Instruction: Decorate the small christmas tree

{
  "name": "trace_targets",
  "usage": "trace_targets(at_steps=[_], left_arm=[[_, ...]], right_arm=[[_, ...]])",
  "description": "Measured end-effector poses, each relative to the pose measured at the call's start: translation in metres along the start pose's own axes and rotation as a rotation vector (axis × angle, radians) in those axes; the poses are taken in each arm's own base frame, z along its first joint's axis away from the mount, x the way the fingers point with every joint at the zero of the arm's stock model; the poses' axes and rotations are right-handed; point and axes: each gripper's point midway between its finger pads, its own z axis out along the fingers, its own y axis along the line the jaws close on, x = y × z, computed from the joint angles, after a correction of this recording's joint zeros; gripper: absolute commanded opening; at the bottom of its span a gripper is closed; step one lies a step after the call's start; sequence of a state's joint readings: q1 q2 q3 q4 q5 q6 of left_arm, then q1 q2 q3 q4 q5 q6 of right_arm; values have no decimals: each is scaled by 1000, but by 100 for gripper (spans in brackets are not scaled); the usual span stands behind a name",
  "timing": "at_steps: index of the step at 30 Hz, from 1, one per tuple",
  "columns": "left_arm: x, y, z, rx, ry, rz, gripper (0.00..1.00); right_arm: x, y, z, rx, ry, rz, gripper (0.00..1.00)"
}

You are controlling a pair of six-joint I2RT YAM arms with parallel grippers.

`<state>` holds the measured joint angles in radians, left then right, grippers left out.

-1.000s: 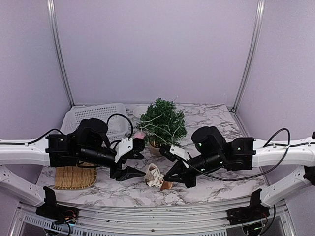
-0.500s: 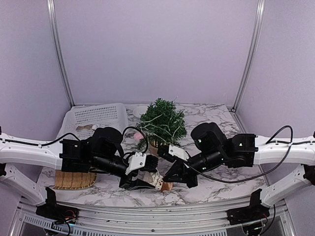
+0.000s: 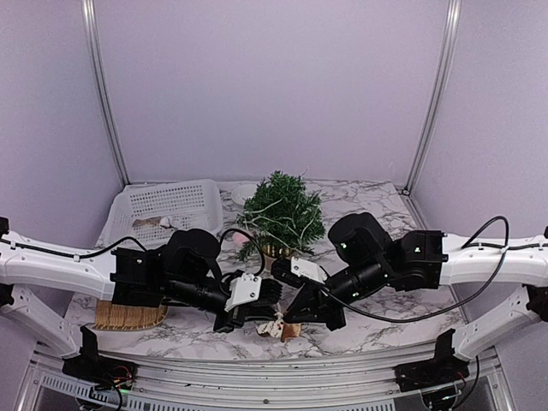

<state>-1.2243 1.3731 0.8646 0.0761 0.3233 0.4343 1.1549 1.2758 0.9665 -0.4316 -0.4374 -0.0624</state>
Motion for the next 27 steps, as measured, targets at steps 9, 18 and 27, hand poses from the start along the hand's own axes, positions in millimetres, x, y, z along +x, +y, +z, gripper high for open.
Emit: trace_targets(at_steps=[9, 18, 27], left_arm=[[-1, 18, -4, -132, -51, -74, 0], [-11, 72, -19, -428, -146, -253, 0], [-20, 105, -26, -605, -285, -401, 0]], right_arm=[[-24, -13, -27, 127, -115, -6, 65], [-40, -50, -111, 397, -474, 130, 75], [-1, -70, -96, 390, -598, 337, 66]])
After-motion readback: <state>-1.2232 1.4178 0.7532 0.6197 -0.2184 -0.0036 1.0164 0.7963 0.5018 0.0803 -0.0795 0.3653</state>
